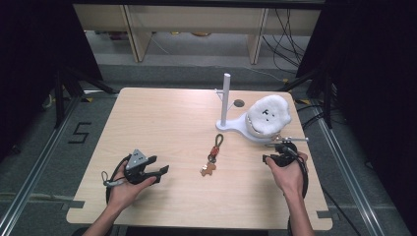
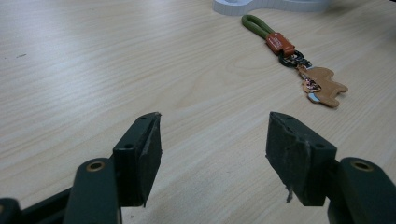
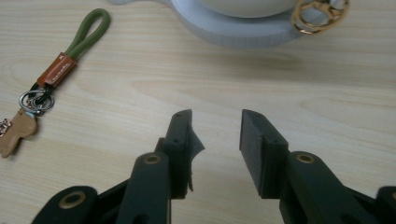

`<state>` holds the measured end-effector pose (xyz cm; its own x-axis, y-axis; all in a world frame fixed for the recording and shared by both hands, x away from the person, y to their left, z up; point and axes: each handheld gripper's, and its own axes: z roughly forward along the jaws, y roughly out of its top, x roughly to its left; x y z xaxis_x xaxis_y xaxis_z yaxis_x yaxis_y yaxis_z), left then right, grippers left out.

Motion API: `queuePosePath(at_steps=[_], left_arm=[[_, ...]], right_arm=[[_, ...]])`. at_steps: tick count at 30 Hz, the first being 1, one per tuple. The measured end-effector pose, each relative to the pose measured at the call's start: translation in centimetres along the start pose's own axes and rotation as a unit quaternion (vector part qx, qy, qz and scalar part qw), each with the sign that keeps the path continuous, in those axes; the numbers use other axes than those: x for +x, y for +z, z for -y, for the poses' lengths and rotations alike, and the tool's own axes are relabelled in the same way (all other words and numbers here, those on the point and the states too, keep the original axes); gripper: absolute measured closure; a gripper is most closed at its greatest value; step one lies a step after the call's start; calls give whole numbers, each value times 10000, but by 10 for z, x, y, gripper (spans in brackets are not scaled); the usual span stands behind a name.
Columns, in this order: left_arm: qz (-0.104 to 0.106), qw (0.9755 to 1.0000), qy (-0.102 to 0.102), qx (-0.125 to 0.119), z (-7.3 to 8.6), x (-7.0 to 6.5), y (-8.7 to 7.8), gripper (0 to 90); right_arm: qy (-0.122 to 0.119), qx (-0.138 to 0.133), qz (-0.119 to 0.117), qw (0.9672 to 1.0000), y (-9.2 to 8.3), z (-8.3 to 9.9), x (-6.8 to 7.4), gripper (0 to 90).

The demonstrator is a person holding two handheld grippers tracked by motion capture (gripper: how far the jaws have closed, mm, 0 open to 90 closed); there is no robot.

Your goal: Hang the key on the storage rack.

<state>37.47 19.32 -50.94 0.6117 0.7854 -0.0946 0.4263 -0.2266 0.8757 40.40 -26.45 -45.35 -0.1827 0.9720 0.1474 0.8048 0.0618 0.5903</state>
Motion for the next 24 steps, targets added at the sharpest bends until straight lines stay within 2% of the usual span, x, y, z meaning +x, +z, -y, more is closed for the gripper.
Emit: queuePosePath(at_steps=[1, 8, 9, 11, 13, 16, 19, 21, 23, 24], left_arm=[[7, 10000, 6, -6, 0, 0, 0, 352], [28, 10000, 31, -10, -2, -2, 0, 353], [33, 10000, 23, -14, -2, -3, 0, 353], [99, 9999, 40, -16, -5, -5, 1, 352], [136, 9999, 77, 10, -9, -7, 4, 354], [331, 9994, 60, 81, -23, -11, 13, 356], [433, 9988, 147, 179, -39, -15, 24, 366], [490, 9976, 252, 410, -52, -19, 33, 370], [609, 9943, 412, 771, -66, -24, 47, 375], [603, 9934, 417, 877, -70, -26, 53, 375]], right_arm=[[-8, 14, -60, 10000, 0, 0, 1, 643], [24, 44, -67, 10000, 2, -4, 12, 596], [-27, 46, -55, 10000, 2, -4, 13, 592], [1, 39, -73, 10000, 2, -4, 14, 588], [-10, 43, 44, 10000, 3, -5, 13, 585], [-16, 39, -30, 10000, 3, -3, 15, 580], [-10, 49, -51, 10000, 3, 1, 16, 576], [-11, 55, -55, 10000, 4, 4, 16, 574], [20, 65, -46, 10000, 4, 5, 17, 573], [-8, 90, 31, 10000, 5, 6, 16, 572]])
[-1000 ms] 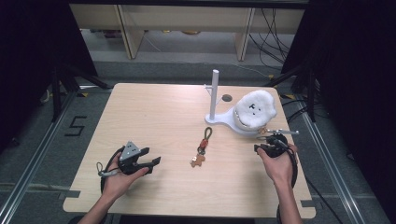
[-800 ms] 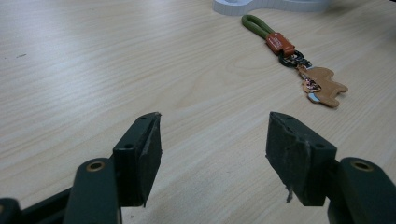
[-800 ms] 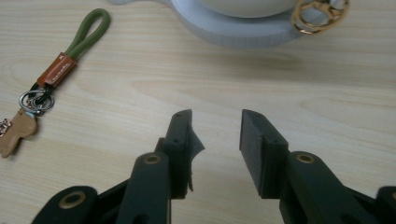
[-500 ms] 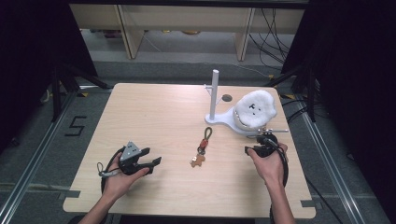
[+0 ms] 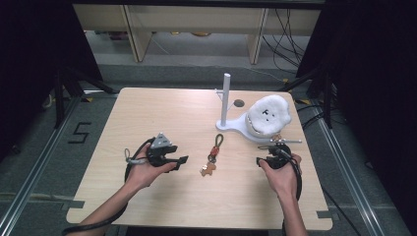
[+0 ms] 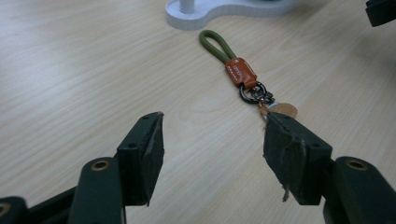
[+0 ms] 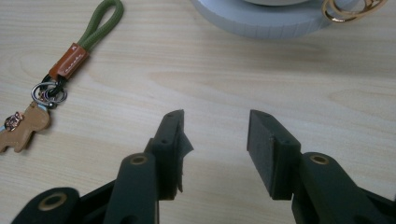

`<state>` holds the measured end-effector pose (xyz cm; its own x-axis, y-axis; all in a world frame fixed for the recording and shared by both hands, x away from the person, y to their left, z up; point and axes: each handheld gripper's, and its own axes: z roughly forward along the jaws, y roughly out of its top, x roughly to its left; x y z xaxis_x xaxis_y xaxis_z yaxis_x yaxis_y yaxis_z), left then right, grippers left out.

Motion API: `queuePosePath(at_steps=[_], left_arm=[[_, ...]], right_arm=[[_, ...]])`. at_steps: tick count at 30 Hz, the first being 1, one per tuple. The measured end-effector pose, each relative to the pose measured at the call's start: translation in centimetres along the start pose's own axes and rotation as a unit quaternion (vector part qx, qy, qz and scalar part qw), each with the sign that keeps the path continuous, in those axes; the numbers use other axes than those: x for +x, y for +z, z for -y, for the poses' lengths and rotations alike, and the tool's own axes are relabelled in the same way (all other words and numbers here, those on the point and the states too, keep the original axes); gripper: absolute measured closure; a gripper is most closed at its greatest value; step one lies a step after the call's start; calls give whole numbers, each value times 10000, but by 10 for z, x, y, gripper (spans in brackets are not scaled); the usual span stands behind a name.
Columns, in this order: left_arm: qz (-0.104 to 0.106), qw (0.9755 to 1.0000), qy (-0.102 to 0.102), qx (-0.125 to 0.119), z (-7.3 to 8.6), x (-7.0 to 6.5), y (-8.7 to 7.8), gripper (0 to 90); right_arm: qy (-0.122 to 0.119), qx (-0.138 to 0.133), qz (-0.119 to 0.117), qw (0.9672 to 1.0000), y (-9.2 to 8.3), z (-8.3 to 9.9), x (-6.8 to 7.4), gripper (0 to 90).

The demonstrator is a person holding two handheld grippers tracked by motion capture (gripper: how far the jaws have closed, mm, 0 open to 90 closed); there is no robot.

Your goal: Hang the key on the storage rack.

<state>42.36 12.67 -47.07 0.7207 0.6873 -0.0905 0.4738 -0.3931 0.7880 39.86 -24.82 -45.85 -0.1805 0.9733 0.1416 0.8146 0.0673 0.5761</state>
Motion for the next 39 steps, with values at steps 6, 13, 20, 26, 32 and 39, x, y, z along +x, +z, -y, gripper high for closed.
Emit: queuePosePath(at_steps=[6, 13, 20, 26, 32, 39], left_arm=[[85, 9989, -31, 449, -23, -3, 26, 395], [172, 9950, -226, 955, -41, -6, 56, 386], [227, 9908, -193, 1317, -55, -11, 77, 391], [207, 9897, -238, 1397, -61, -17, 91, 392], [149, 9889, -338, 1439, -65, -20, 103, 394], [146, 9858, -273, 1650, -68, -24, 113, 423]], right_arm=[[15, 34, -50, 10000, 2, 3, -1, 570], [84, 30, -74, 9999, 0, 4, -3, 564], [108, -6, -103, 9999, -1, 5, -5, 564], [117, -25, -93, 9999, -1, 5, -6, 563], [133, -31, -116, 9998, -1, 5, -7, 561], [124, -65, -162, 9998, -1, 5, -7, 560]])
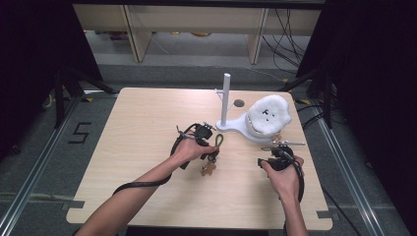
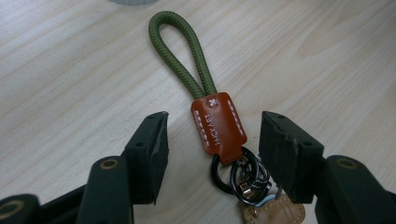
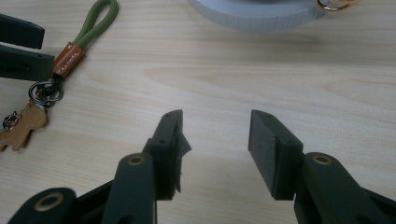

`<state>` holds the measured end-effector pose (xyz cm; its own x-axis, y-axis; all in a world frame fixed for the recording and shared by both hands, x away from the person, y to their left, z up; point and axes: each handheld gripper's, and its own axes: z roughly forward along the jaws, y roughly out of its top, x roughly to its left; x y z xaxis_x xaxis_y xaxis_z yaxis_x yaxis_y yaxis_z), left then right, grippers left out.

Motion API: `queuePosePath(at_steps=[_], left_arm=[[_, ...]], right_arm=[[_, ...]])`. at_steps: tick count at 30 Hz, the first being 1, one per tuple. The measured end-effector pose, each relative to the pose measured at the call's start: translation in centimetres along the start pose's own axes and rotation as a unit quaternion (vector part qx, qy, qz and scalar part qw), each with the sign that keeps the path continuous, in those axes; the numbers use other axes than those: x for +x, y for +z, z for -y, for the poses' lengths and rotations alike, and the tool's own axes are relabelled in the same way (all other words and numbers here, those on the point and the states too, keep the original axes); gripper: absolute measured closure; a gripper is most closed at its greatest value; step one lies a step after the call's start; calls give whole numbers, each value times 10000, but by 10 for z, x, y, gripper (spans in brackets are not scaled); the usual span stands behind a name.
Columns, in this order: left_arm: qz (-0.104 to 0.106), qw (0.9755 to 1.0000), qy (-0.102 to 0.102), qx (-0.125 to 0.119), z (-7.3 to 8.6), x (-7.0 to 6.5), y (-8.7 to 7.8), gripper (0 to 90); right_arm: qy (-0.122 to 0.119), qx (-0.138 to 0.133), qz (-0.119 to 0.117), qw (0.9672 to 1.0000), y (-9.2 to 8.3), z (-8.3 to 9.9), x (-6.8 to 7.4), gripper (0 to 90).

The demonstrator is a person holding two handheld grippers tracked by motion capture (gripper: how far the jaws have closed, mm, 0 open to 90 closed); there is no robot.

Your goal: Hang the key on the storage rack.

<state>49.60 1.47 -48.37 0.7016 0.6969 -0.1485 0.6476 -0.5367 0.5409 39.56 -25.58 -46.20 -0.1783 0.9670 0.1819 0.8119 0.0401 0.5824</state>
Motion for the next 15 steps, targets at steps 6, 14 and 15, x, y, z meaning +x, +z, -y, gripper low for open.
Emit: queuePosePath(at_steps=[6, 14, 15], left_arm=[[-135, 9998, -4, 140, -7, -6, 5, 441], [-343, 9983, 34, 464, -13, -7, 11, 464], [-382, 9984, -36, 411, -13, -8, 12, 464]], right_arm=[[54, 45, 6, 10000, 0, 0, 1, 560], [-36, 34, 69, 10000, 0, 1, 0, 560], [-35, 27, 62, 10000, 0, 1, 0, 560]])
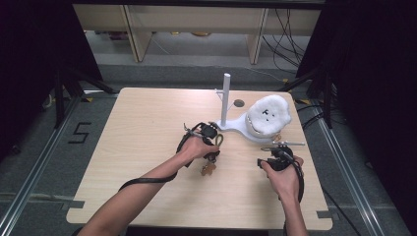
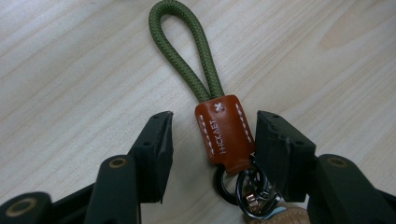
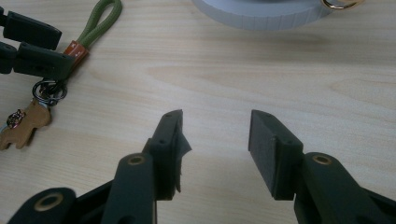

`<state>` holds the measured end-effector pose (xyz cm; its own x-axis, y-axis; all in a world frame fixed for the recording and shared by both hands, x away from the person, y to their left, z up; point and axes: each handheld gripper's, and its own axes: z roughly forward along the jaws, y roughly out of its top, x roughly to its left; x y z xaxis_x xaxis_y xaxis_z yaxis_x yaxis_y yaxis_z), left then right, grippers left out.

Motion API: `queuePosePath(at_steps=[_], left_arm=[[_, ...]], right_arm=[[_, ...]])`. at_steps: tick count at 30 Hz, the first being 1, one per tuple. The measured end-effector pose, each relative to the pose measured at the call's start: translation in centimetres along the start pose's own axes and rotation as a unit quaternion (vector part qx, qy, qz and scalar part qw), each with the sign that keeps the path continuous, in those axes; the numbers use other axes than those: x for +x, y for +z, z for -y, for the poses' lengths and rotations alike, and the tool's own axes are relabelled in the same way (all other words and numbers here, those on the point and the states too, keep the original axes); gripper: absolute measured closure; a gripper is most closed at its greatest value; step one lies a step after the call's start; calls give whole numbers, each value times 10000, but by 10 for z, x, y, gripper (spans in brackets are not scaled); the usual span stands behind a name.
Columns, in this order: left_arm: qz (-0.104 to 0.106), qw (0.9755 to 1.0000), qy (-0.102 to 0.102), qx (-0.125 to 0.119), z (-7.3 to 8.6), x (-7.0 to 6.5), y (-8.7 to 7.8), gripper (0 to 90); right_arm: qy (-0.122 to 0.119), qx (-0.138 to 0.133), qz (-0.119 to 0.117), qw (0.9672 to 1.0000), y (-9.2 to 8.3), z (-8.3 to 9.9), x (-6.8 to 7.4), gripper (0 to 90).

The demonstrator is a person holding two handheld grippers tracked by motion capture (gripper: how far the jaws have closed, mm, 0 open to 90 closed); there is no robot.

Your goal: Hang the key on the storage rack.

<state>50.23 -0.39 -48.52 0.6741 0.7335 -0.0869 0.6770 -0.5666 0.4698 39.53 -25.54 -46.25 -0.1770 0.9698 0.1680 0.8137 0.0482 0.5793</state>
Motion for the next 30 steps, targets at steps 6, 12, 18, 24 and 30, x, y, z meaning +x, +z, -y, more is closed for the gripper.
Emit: queuePosePath(at_steps=[6, 12, 18, 24, 30], left_arm=[[-22, 9999, 4, 101, -3, -2, 3, 460], [-74, 9999, -21, 128, -5, -4, 4, 459], [-179, 9992, 129, 347, -8, -6, 4, 505], [-292, 9979, 263, 506, -11, -6, 3, 556], [-271, 9978, 169, 580, -12, -9, 4, 605]], right_arm=[[81, 25, -106, 9999, -1, 0, 0, 560], [17, -17, -143, 9999, 1, 1, -2, 560], [15, -11, -160, 9999, 1, 1, -1, 560], [293, 33, -116, 9995, -1, 0, 3, 559], [311, 32, -54, 9995, 0, 0, 3, 557]])
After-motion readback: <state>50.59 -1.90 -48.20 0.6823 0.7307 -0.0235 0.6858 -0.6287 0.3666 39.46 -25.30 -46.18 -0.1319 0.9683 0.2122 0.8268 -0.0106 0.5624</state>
